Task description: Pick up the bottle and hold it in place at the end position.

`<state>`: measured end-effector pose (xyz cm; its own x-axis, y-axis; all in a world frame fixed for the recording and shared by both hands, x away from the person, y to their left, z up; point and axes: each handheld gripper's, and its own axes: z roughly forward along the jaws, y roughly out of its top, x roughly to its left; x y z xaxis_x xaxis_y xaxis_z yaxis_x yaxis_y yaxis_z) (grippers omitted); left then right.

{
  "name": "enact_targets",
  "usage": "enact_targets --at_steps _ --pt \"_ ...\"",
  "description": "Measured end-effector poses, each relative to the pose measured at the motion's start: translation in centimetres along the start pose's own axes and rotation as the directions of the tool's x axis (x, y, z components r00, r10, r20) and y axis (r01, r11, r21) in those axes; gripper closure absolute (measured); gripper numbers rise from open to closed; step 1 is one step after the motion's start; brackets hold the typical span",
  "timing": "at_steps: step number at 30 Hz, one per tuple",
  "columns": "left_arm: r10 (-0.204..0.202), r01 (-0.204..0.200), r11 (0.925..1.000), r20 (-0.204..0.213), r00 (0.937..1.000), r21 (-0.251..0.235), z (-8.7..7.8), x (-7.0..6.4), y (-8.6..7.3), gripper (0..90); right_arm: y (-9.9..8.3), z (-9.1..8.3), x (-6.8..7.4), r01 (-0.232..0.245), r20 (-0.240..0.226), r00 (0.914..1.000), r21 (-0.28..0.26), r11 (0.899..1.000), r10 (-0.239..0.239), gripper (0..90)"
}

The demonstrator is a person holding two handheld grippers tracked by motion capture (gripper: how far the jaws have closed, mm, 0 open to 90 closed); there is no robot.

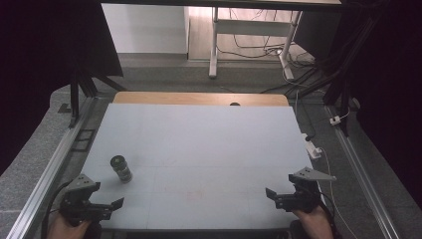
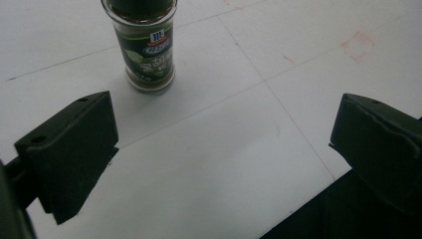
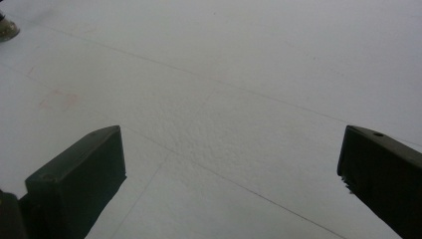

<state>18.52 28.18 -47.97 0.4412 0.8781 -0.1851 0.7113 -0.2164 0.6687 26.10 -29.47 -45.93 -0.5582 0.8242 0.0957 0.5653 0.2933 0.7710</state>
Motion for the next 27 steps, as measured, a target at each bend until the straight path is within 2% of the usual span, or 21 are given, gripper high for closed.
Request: enact_targets --at_steps 4,7,14,21,27 --pt "-0.001 0.001 1.0000 0.008 1.0000 -0.005 -0.08 0.05 -0.05 0.0 0.09 0.22 0.21 0.018 -0.004 0.9998 0.017 1.000 -0.018 0.0" --pt "0.011 -0.011 0.9996 -0.002 0.9999 -0.027 -0.20 0.06 -0.05 0.0 0.12 0.29 0.35 0.028 -0.005 0.9996 0.029 0.999 -0.028 0.0" --pt "0.011 -0.011 0.9998 -0.007 0.9999 -0.015 -0.04 0.14 0.03 0.0 0.15 0.43 0.47 0.045 -0.014 0.9989 0.045 0.998 -0.044 0.0" --pt "-0.010 0.010 0.9999 0.024 0.9997 0.003 0.13 0.56 0.11 0.0 0.18 0.57 0.58 0.061 -0.020 0.9980 0.060 0.996 -0.060 0.0" --pt "-0.028 0.028 0.9996 0.034 0.9990 0.004 0.12 0.80 0.12 0.0 0.17 0.61 0.76 0.082 -0.033 0.9962 0.062 0.995 -0.080 0.0"
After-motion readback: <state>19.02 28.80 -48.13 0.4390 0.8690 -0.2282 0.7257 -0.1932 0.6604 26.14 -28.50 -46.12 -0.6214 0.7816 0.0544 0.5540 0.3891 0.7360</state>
